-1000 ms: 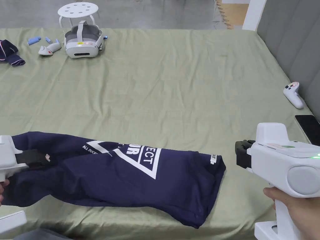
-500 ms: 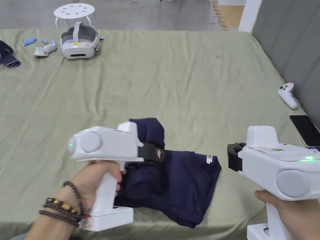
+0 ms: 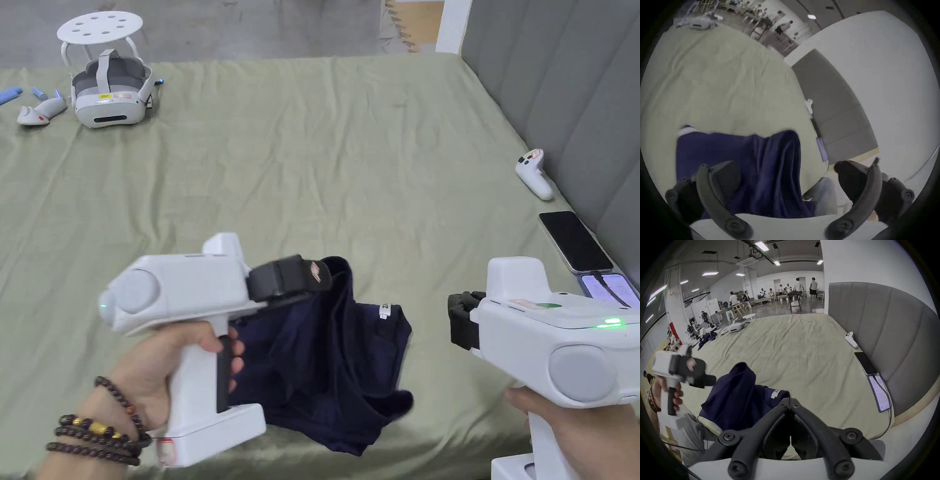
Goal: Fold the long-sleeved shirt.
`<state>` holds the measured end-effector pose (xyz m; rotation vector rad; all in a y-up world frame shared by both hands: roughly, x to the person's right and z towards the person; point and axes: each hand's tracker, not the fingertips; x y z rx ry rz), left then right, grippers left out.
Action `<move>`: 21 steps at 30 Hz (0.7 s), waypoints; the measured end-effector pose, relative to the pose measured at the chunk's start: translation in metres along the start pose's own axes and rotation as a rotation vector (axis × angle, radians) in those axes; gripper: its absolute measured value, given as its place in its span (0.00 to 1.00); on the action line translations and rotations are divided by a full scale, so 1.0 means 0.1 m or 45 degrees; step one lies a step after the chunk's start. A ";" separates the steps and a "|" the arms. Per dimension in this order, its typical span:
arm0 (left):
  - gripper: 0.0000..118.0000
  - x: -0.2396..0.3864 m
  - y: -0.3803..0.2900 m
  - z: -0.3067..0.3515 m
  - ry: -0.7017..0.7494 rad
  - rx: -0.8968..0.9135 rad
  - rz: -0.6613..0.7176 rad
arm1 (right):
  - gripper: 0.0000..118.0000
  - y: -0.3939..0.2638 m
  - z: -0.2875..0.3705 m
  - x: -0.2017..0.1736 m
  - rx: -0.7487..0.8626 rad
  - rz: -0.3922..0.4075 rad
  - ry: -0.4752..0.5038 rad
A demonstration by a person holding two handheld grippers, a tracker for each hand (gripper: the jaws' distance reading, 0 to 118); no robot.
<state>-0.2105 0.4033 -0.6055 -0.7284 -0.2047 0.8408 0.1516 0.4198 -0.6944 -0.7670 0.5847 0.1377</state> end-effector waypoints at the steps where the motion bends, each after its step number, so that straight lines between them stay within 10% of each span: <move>1: 0.84 0.04 0.02 0.17 -0.012 0.020 0.008 | 0.00 0.00 0.01 0.00 0.000 -0.006 0.006; 4: 0.05 0.08 0.01 0.54 0.019 0.179 -0.074 | 0.00 0.01 -0.02 -0.02 -0.001 -0.002 0.014; 11: 0.05 0.15 -0.36 0.28 0.530 0.158 -0.423 | 0.00 0.00 -0.07 -0.10 -0.005 0.015 0.042; 21: 0.04 0.34 -1.11 -1.20 0.333 -0.214 -0.547 | 0.00 -0.05 -0.04 -0.05 -0.030 0.024 0.023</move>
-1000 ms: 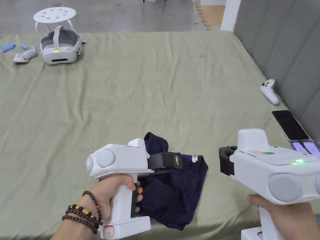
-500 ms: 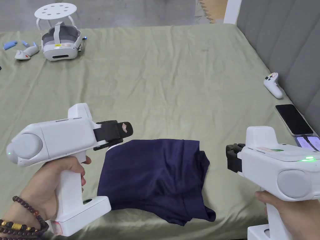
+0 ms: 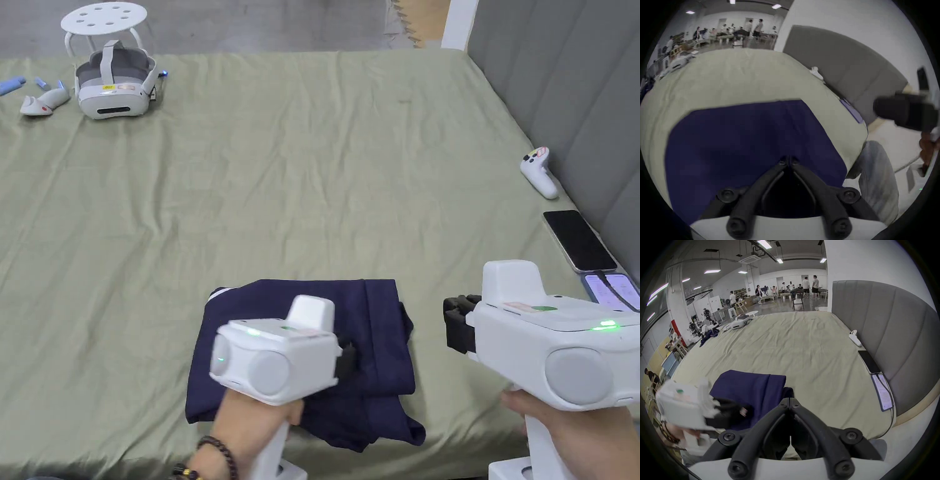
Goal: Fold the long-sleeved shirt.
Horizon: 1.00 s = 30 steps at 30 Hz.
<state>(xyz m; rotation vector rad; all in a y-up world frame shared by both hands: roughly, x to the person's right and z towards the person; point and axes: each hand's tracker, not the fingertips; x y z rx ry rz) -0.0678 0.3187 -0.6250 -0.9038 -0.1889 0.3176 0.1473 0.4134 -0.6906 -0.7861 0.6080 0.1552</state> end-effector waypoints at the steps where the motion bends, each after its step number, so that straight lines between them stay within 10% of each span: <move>1: 0.04 0.08 -0.03 -0.12 0.022 0.003 -0.007 | 0.00 0.00 0.02 0.02 0.001 -0.005 -0.006; 11: 0.04 -0.02 0.02 0.00 -0.057 0.063 0.083 | 0.00 0.11 0.03 -0.01 0.003 -0.029 0.010; 20: 0.04 -0.63 -0.03 1.07 -0.086 0.324 0.353 | 0.00 0.02 -0.97 -0.22 -0.244 -0.344 0.518; 25: 0.05 -1.10 -0.25 1.42 -0.016 0.385 0.457 | 0.00 -0.34 -1.65 -0.12 -0.510 -0.392 0.392; 27: 0.19 -1.27 -0.35 1.50 0.031 0.386 0.516 | 0.00 -0.37 -1.67 -0.07 -0.453 -0.423 0.497; 30: 0.88 -1.58 -0.47 1.47 0.146 0.377 0.647 | 0.00 -0.32 -1.63 -0.13 -0.459 -0.357 0.455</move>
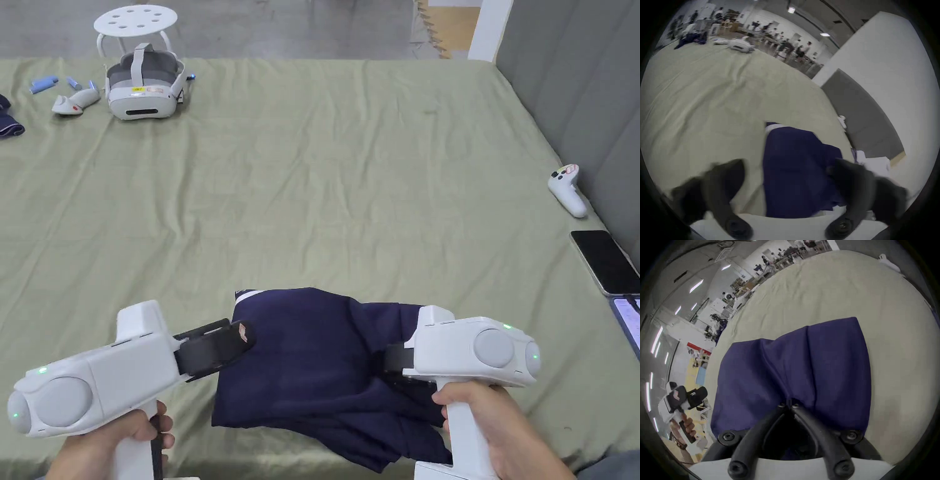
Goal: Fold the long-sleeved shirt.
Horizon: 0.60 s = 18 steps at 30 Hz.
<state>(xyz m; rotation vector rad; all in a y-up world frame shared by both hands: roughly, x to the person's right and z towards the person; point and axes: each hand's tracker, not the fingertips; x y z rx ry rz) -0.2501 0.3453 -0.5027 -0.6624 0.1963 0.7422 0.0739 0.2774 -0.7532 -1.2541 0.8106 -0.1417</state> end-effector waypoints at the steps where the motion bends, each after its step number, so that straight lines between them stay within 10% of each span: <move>1: 0.94 -0.12 0.00 -0.04 0.007 0.012 0.026 | 0.00 -0.01 -0.01 -0.01 0.004 0.020 -0.005; 10: 0.90 -0.47 -0.18 -0.66 -0.401 -0.058 0.451 | 0.00 -0.08 0.04 -0.04 0.035 -0.023 -0.007; 14: 0.48 -0.17 -0.20 -1.07 -0.290 -0.223 0.465 | 0.00 -0.08 0.05 -0.05 0.041 -0.011 -0.016; 18: 0.26 -0.10 -0.10 -0.99 -0.286 -0.193 0.362 | 0.00 -0.07 0.05 0.01 0.039 -0.046 -0.002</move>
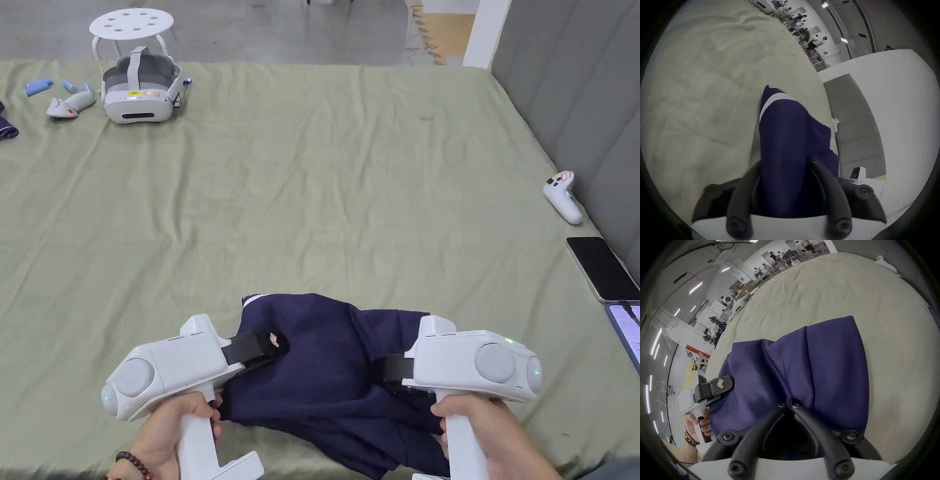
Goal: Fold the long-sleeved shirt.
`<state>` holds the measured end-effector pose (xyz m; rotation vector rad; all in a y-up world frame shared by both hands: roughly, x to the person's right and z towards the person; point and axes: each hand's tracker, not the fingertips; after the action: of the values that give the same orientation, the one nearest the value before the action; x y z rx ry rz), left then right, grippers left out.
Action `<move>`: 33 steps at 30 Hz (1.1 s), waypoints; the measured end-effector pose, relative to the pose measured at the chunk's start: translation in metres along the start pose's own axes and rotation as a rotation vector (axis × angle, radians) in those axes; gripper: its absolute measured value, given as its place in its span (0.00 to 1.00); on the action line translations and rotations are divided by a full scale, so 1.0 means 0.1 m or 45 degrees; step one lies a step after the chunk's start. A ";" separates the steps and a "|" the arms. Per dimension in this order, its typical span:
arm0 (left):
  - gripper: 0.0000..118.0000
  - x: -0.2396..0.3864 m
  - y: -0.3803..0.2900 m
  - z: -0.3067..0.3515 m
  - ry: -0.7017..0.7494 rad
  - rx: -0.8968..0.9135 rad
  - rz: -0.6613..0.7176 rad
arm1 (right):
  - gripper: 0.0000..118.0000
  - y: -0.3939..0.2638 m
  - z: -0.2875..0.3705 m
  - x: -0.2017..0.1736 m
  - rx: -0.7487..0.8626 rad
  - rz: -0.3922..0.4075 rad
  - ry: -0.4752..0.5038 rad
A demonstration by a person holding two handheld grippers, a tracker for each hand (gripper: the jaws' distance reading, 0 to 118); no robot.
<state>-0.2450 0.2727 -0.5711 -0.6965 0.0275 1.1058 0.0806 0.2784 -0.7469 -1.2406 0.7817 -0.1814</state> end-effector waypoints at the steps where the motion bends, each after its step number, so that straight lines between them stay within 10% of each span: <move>1: 0.25 0.00 0.02 0.07 -0.021 0.012 -0.100 | 0.00 0.01 0.01 -0.01 -0.002 -0.005 0.002; 15: 0.22 -0.25 0.75 1.45 0.098 0.207 -0.298 | 0.00 0.28 0.28 -2.09 0.627 0.712 -0.005; 28: 0.22 -1.83 2.25 3.65 0.609 0.466 -0.204 | 0.00 0.05 -1.63 -4.55 0.592 1.134 0.256; 30: 0.36 -2.01 2.33 3.77 0.638 0.467 -0.156 | 0.00 0.01 -1.83 -4.69 0.551 1.152 0.263; 33: 0.91 -2.13 2.36 3.82 0.725 0.470 -0.166 | 0.00 -0.01 -1.96 -4.75 0.500 1.192 0.264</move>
<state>-0.6595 0.3634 -0.3125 -0.6473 0.6478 0.7209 -0.3889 0.3751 -0.5611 -0.4036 1.3555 0.2972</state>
